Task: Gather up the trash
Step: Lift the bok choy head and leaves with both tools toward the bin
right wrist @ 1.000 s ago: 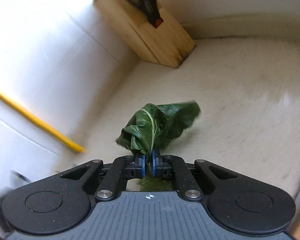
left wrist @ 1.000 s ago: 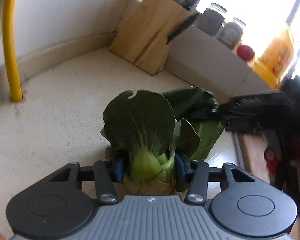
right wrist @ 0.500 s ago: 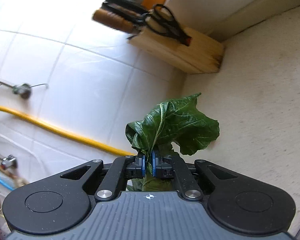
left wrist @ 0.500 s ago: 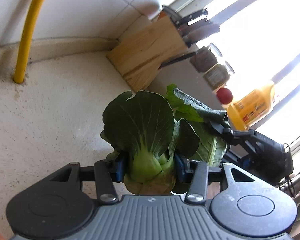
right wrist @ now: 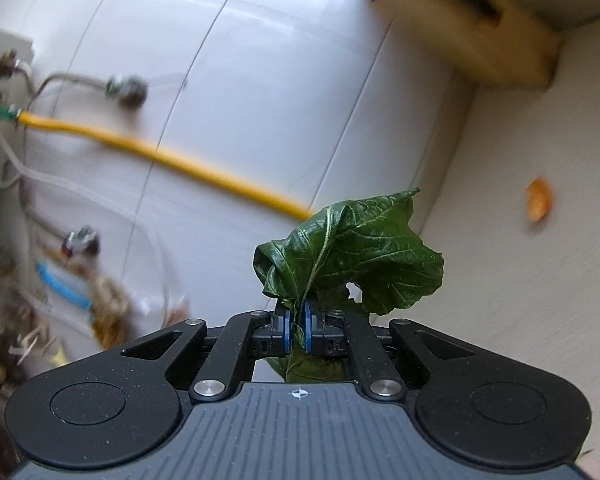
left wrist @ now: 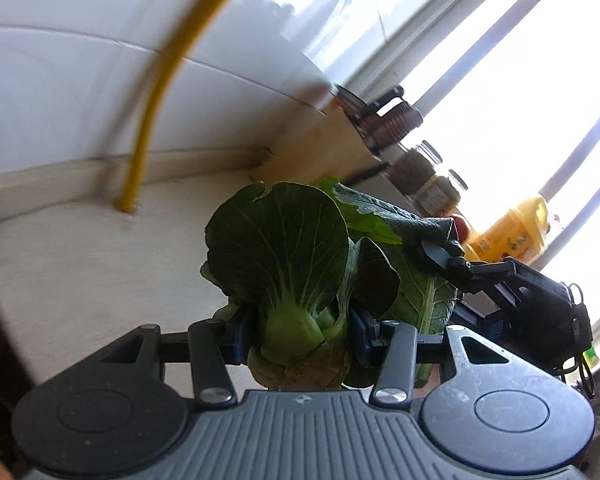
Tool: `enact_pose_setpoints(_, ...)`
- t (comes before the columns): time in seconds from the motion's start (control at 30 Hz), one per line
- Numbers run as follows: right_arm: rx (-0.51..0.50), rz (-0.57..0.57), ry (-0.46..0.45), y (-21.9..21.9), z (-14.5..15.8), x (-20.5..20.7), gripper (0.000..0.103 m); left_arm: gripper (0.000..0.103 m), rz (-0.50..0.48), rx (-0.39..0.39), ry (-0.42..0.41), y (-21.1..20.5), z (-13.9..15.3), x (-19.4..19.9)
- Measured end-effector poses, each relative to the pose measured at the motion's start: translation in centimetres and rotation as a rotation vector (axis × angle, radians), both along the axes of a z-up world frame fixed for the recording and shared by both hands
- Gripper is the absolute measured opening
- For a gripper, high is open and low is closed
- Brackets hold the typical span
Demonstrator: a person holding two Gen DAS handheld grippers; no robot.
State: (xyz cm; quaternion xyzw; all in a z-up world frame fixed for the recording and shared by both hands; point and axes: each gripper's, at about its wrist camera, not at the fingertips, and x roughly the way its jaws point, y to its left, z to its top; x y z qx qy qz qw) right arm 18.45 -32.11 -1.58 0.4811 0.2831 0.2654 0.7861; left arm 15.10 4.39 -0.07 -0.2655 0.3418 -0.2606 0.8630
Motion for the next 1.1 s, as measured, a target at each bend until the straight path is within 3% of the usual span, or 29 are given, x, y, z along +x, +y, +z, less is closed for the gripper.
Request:
enact_pose_setpoints(0.43,0.025,0.356,0.073,14.0,-3.1,3.0,0.01,0.045,0.282,0.065,0.024,10.1,-0.1,-8.5)
enact_pose_setpoints(0.77,-0.055,0.443,0.144,22.0,-4.7,4.0,0.012,0.045,0.37,0.101,0.072,17.1,-2.6,-10.4)
enact_pose_setpoints(1.1,-0.149,0.464,0.225,26.8,-7.8,4.5,0.014,0.045,0.376,0.159,0.156,19.9,-5.3,-9.8)
